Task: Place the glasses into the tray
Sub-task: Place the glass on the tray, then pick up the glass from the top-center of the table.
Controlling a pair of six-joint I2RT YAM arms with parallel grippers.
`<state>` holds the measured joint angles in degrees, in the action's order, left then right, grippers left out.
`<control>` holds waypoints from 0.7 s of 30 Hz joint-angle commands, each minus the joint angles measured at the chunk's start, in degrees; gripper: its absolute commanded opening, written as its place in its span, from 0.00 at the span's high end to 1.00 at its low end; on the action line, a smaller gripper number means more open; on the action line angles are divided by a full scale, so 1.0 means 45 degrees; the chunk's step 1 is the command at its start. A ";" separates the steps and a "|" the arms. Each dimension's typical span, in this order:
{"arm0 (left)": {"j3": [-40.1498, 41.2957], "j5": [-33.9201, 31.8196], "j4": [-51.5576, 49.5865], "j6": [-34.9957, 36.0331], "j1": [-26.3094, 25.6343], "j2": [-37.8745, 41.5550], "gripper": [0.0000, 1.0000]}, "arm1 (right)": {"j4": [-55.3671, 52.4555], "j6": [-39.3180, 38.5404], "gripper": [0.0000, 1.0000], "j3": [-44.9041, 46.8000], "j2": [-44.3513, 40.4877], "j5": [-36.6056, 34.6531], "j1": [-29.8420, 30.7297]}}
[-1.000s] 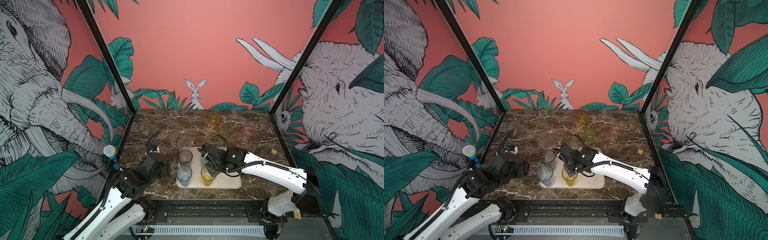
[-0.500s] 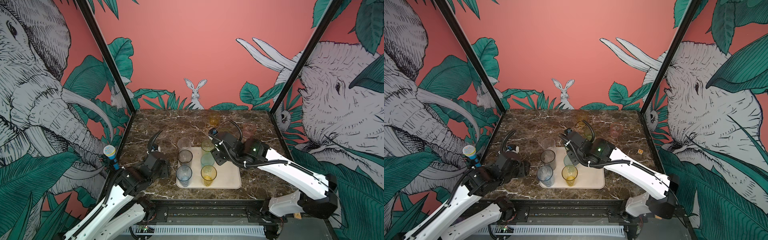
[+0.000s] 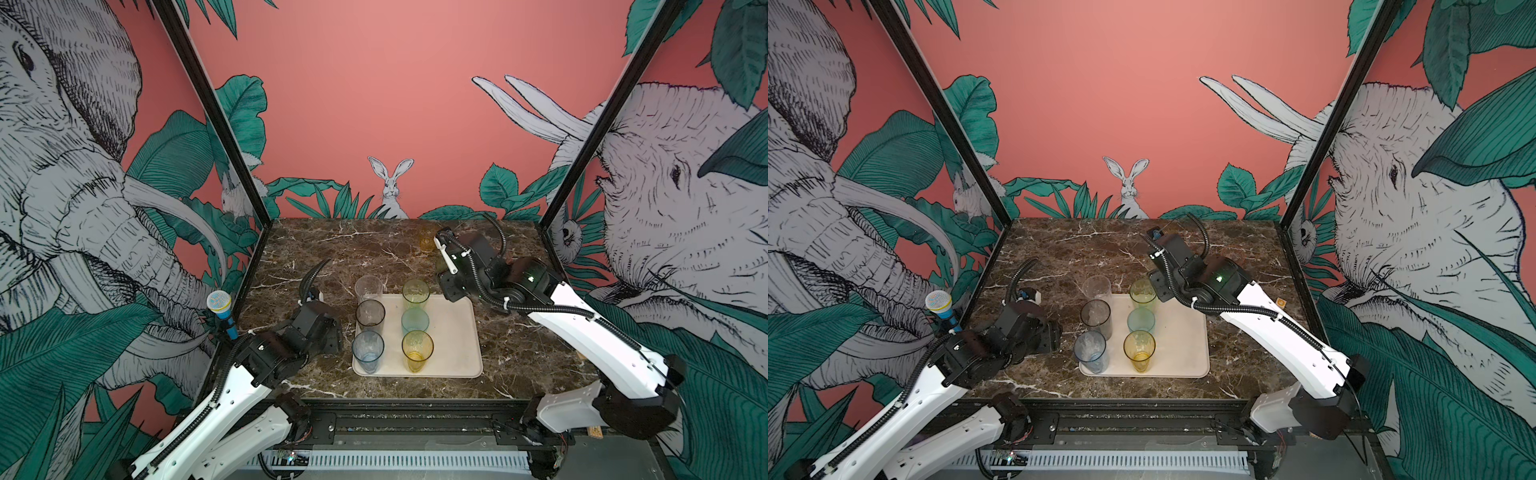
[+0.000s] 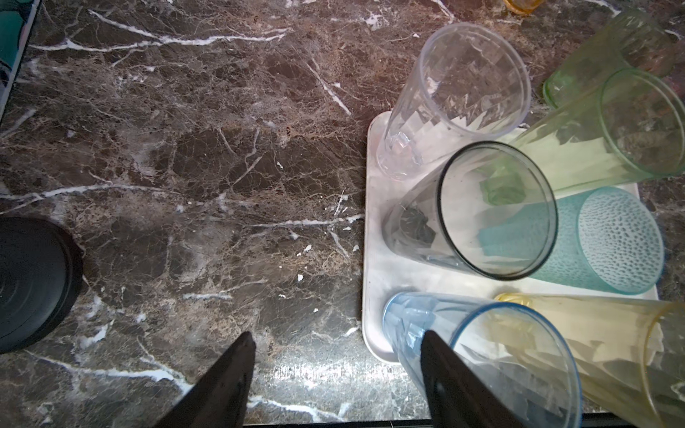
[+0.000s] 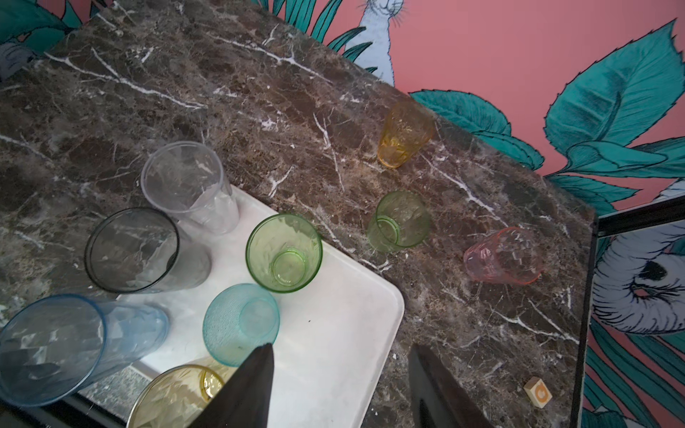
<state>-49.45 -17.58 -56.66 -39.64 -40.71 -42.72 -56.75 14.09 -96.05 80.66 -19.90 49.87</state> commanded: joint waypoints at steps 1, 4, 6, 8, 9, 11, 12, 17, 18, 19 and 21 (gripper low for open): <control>-0.0150 -0.0365 0.0014 0.0019 0.0042 -0.0025 0.28 | 0.0490 -0.0577 0.38 -0.0509 0.0368 0.0087 -0.0676; -0.0197 -0.0445 0.0013 0.0020 0.0042 -0.0074 0.28 | 0.0728 -0.0764 0.37 -0.0811 0.0711 0.0522 -0.1424; -0.0183 -0.0487 0.0053 0.0019 0.0042 -0.0042 0.28 | 0.0950 -0.0863 0.36 -0.0966 0.0987 0.0802 -0.1904; -0.0183 -0.0451 0.0092 -0.0036 0.0042 -0.0022 0.28 | 0.1195 -0.0916 0.34 -0.1148 0.1358 0.1114 -0.2444; -0.0201 -0.0431 0.0123 -0.0058 0.0042 -0.0015 0.28 | 0.1289 -0.0922 0.34 -0.1237 0.1514 0.1233 -0.2703; -0.0185 -0.0462 0.0183 -0.0063 0.0042 0.0013 0.28 | 0.1472 -0.0887 0.33 -0.1520 0.1960 0.1574 -0.3267; -0.0151 -0.0503 0.0223 -0.0069 0.0042 0.0003 0.28 | 0.1528 -0.0866 0.32 -0.1641 0.2163 0.1726 -0.3494; -0.0182 -0.0662 0.0248 -0.0113 0.0042 -0.0037 0.28 | 0.1894 -0.0579 0.31 -0.2406 0.3577 0.2726 -0.4701; -0.0183 -0.0725 0.0248 -0.0101 0.0042 0.0008 0.28 | 0.1960 -0.0508 0.31 -0.2544 0.3802 0.2919 -0.4892; -0.0192 -0.0815 0.0219 -0.0112 0.0042 0.0054 0.28 | 0.2043 -0.0426 0.31 -0.2706 0.4100 0.3165 -0.5101; -0.0262 -0.1222 -0.0017 -0.0147 0.0042 0.0162 0.29 | 0.2128 -0.0291 0.31 -0.3070 0.4720 0.3580 -0.5455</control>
<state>-49.45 -20.01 -55.83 -39.46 -40.71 -42.98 -49.39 11.49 -107.50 99.77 -7.86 26.98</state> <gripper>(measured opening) 0.710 0.689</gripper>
